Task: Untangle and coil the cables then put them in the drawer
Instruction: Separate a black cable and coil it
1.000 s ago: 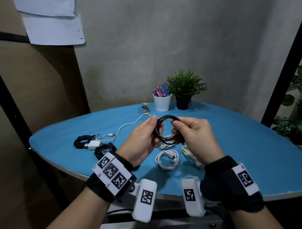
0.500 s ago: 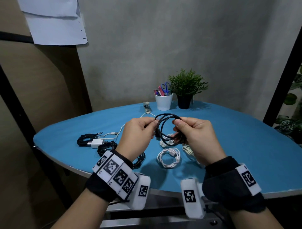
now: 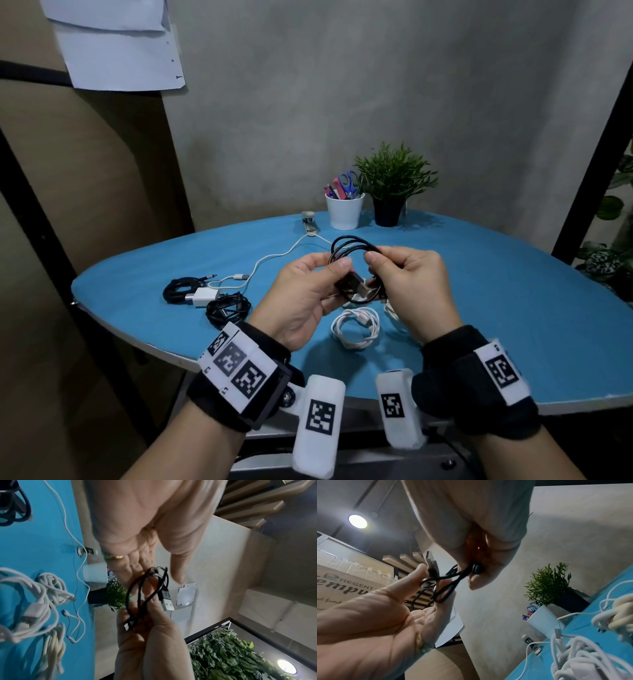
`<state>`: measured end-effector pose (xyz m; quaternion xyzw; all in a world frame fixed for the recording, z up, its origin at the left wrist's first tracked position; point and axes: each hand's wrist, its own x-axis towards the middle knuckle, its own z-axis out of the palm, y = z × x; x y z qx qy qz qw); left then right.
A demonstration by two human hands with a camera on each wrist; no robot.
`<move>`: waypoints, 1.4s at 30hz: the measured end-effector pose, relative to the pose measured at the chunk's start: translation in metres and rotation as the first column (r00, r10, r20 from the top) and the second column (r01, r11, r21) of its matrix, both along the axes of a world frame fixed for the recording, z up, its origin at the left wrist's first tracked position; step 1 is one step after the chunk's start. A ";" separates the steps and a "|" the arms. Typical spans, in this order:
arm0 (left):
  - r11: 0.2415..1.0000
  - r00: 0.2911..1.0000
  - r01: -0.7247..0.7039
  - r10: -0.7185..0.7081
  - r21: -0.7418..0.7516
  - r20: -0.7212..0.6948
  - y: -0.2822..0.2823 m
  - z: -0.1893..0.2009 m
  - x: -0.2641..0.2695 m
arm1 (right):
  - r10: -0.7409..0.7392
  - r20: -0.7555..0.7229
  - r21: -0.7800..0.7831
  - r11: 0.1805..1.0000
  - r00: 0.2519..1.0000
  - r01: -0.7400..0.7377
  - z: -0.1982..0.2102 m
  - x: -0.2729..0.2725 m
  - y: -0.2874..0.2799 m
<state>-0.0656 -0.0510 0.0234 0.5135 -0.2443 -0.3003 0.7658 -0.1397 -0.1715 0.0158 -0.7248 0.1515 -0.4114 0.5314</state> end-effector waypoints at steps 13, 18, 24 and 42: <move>0.965 0.971 0.145 -0.181 0.217 0.155 0.004 0.004 0.000 | 0.033 0.045 0.090 0.995 0.998 -0.037 0.004 0.000 -0.008; 0.955 0.962 -0.076 -0.005 0.286 0.274 0.002 -0.002 0.006 | 0.103 0.074 0.228 0.967 0.992 -0.117 0.002 0.000 -0.007; 0.867 0.864 -0.162 -0.106 0.471 0.492 0.003 -0.005 0.011 | 0.113 0.000 0.173 0.979 0.994 -0.111 0.000 0.002 -0.007; 0.935 0.706 -0.094 -0.179 0.342 0.685 0.022 0.003 0.007 | 0.125 -0.042 0.090 0.989 0.991 -0.121 0.003 0.000 -0.013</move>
